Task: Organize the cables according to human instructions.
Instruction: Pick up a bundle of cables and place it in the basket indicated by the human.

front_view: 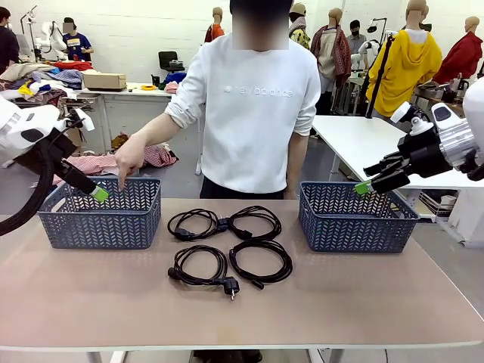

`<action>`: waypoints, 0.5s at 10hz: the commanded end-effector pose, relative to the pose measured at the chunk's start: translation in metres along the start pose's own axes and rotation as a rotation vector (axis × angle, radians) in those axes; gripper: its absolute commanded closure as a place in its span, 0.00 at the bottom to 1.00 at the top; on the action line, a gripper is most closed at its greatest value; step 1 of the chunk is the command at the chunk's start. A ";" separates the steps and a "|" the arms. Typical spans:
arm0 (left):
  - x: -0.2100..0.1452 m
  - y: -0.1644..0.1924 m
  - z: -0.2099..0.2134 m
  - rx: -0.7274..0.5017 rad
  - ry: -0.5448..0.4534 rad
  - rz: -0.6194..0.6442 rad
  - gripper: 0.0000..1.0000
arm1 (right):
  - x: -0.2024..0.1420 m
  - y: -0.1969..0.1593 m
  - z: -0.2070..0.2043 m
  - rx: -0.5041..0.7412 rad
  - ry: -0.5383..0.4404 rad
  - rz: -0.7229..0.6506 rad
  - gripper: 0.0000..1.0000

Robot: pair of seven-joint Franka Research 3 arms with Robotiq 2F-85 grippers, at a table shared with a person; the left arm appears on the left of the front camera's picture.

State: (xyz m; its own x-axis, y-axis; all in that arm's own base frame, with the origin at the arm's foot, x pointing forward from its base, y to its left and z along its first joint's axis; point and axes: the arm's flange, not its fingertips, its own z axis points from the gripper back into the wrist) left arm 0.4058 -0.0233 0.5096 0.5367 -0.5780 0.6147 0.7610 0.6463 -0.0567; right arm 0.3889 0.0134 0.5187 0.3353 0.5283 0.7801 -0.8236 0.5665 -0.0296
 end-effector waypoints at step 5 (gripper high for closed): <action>-0.002 0.002 0.000 -0.015 -0.008 -0.005 0.00 | 0.001 0.000 -0.001 0.007 -0.017 -0.003 0.00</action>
State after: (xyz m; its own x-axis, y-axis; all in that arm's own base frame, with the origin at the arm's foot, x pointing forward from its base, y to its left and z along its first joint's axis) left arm 0.4058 -0.0233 0.5096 0.5367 -0.5780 0.6147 0.7610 0.6463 -0.0568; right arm 0.3889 0.0134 0.5187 0.3354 0.5283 0.7800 -0.8236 0.5664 -0.0296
